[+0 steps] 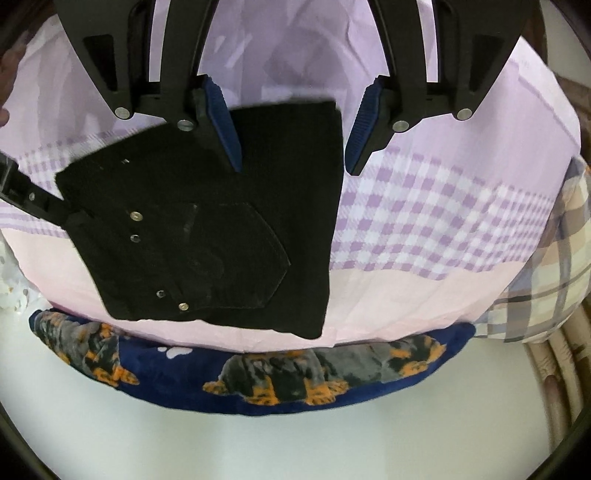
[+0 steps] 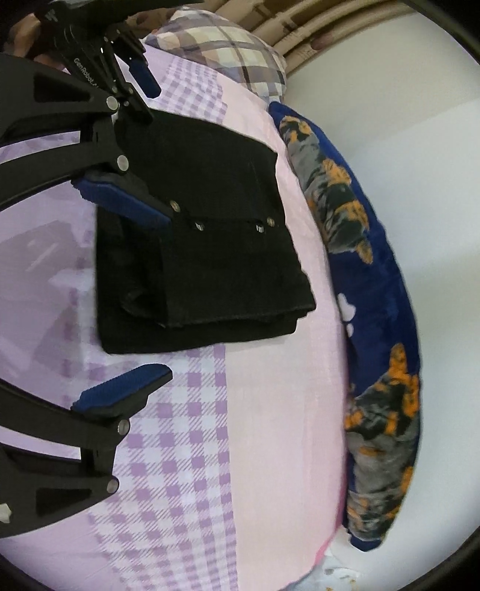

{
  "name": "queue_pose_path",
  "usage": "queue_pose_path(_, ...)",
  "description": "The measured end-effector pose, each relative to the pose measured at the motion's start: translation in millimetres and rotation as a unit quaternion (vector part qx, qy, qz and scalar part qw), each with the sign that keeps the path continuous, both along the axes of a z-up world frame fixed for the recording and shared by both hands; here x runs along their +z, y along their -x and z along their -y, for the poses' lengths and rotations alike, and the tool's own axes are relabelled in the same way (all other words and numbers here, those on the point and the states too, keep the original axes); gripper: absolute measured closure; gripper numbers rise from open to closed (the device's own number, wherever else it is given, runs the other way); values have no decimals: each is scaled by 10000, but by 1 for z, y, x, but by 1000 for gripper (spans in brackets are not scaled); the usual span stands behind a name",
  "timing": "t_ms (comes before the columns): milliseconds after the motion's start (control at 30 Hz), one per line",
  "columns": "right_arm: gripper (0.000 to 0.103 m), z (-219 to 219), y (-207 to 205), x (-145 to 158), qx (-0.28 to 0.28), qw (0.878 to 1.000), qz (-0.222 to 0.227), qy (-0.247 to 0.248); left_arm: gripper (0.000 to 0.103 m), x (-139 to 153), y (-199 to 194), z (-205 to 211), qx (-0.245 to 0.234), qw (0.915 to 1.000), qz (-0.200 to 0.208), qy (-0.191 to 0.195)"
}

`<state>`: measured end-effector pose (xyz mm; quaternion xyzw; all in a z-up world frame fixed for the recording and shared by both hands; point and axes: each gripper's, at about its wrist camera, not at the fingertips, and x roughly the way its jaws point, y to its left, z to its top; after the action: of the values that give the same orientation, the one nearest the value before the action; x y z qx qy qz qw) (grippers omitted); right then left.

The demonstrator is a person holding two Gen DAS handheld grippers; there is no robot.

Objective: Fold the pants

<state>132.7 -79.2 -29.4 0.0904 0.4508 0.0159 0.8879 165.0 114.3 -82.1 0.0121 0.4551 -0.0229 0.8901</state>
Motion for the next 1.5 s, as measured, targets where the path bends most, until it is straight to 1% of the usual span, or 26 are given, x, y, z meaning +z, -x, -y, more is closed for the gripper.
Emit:
queue_pose_path(133, 14, -21, 17, 12, 145, 9996, 181, 168, 42, 8, 18, 0, 1, 9999, 35, 98)
queue_pose_path(167, 11, -26, 21, 15, 168, 9993, 230, 222, 41, 10, 23, 1, -15, 9999, 63, 82)
queue_pose_path(267, 6, -40, 28, 20, 259, 9985, 305, 376, 40, 14, 35, 4, -29, 9999, 130, 2)
queue_pose_path(500, 3, -58, 44, 25, 359, 9963, 455, 639, 39, 21, 54, -1, 73, 9997, 215, -24)
queue_pose_path(700, 2, -59, 51, 26, 308, 9964, 509, 603, 39, 22, 63, -3, 180, 9995, 256, -60)
queue_pose_path(833, 2, -62, 52, 27, 325, 9952, 598, 708, 39, 23, 65, 0, 224, 9992, 300, -137)
queue_pose_path(1067, 2, -60, 51, 28, 297, 9961, 549, 617, 39, 22, 67, 3, 235, 9990, 297, -220)
queue_pose_path(1500, 2, -62, 48, 23, 338, 9959, 494, 675, 39, 20, 67, 4, 234, 9992, 263, -213)
